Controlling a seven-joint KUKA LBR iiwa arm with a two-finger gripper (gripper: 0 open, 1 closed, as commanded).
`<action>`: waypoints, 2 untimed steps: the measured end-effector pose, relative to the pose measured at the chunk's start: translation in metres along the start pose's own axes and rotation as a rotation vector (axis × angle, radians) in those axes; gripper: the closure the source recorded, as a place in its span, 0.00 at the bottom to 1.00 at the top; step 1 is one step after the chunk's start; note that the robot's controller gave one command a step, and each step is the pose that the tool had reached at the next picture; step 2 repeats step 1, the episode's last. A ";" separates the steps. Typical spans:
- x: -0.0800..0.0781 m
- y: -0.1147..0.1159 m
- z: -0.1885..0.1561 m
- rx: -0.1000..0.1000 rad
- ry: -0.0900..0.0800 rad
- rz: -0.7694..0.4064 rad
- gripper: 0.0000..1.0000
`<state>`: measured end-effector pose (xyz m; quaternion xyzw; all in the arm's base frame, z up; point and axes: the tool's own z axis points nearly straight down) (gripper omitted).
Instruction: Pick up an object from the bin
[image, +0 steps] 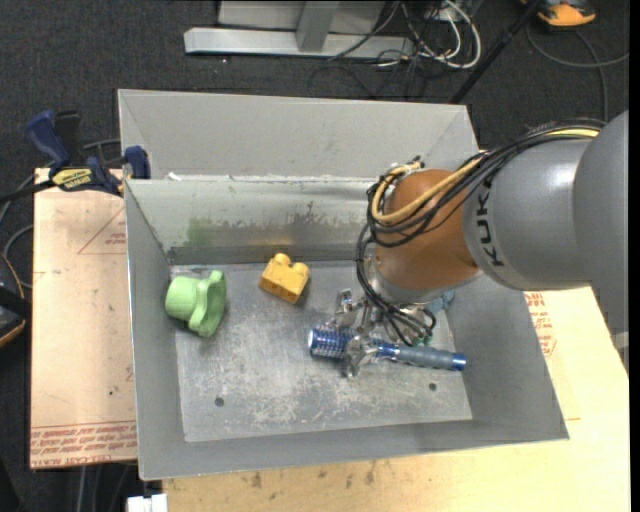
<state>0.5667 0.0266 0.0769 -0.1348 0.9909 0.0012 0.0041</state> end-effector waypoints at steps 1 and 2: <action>-0.002 -0.005 -0.147 0.003 -0.001 -0.039 1.00; -0.002 -0.005 -0.147 0.003 -0.001 -0.039 1.00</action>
Offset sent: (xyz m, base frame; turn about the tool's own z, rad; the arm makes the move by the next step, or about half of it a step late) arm 0.0003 -0.0051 0.1436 -0.0418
